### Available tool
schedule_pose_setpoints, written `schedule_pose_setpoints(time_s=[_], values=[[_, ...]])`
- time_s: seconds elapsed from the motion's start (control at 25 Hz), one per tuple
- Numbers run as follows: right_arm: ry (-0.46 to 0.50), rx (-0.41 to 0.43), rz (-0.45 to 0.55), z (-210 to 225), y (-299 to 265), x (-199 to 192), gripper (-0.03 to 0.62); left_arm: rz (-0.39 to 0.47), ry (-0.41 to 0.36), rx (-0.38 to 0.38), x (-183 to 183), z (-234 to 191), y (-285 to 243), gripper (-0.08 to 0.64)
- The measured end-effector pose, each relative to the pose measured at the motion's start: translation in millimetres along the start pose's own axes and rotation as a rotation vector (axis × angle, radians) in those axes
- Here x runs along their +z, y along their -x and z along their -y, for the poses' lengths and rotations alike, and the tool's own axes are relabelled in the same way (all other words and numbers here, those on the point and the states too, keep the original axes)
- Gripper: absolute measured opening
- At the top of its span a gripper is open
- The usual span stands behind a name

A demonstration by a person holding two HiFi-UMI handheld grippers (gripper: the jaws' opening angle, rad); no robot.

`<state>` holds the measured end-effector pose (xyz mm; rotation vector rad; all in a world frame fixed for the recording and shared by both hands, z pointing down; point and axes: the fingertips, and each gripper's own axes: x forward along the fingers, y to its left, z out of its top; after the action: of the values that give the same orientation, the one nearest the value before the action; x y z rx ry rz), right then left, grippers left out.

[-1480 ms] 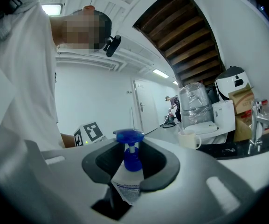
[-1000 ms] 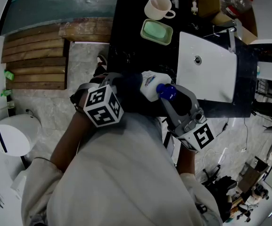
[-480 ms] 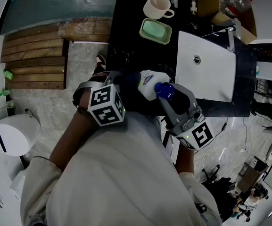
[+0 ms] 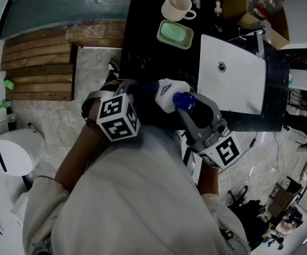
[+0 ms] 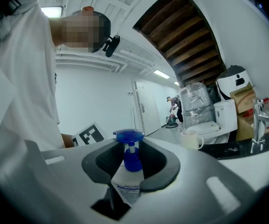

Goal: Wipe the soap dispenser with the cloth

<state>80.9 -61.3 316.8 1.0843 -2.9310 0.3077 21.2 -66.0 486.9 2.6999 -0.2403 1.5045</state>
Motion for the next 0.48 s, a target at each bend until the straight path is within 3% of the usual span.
schedule_pose_setpoints(time_s=[0.48], values=[[-0.010,0.009,0.027,-0.4,-1.8,5.1,0.083,0.045,0.028,-0.023,4.7,2.8,4.2,0.144]])
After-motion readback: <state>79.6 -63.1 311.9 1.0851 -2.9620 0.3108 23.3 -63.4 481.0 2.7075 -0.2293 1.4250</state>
